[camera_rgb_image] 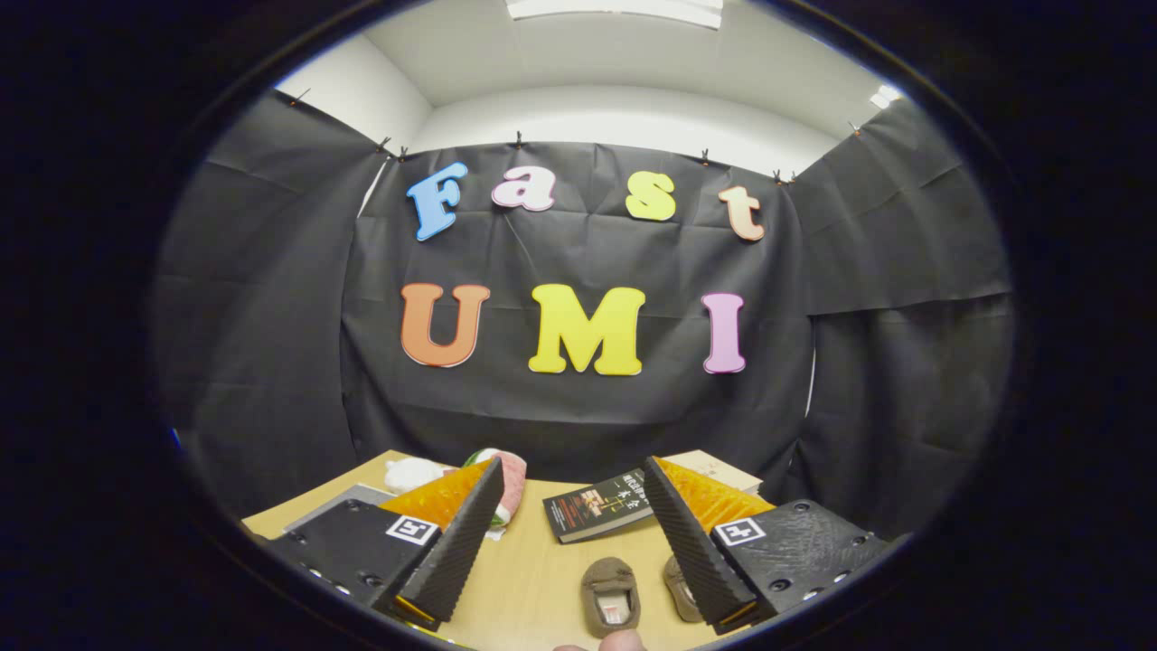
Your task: Open the storage box then place both shoes into the box .Put the left shoe in first, then the right shoe, with the right side of both shoes facing outward in a uniform manner.
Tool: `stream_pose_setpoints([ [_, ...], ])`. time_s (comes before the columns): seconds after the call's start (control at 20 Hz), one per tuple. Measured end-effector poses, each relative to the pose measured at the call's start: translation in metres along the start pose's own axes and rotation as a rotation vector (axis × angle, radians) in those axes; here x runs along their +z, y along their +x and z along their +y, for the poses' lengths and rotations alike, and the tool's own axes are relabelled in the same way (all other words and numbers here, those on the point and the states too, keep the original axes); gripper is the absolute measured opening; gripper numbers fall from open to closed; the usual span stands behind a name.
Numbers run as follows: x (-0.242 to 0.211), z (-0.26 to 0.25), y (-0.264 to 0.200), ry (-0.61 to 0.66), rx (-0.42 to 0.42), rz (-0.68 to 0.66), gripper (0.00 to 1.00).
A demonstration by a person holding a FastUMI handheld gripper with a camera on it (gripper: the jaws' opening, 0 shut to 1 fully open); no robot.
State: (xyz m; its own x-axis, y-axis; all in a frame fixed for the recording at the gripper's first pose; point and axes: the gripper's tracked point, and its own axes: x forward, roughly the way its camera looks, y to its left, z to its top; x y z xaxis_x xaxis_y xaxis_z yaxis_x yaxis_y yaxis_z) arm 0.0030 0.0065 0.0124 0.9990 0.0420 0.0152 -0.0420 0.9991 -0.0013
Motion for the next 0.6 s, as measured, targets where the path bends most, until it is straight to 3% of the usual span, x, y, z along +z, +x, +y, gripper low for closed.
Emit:
stream_pose_setpoints([
  [0.6, -0.01, -0.009, 0.028, 0.019, 0.115, 0.031, 0.95],
])
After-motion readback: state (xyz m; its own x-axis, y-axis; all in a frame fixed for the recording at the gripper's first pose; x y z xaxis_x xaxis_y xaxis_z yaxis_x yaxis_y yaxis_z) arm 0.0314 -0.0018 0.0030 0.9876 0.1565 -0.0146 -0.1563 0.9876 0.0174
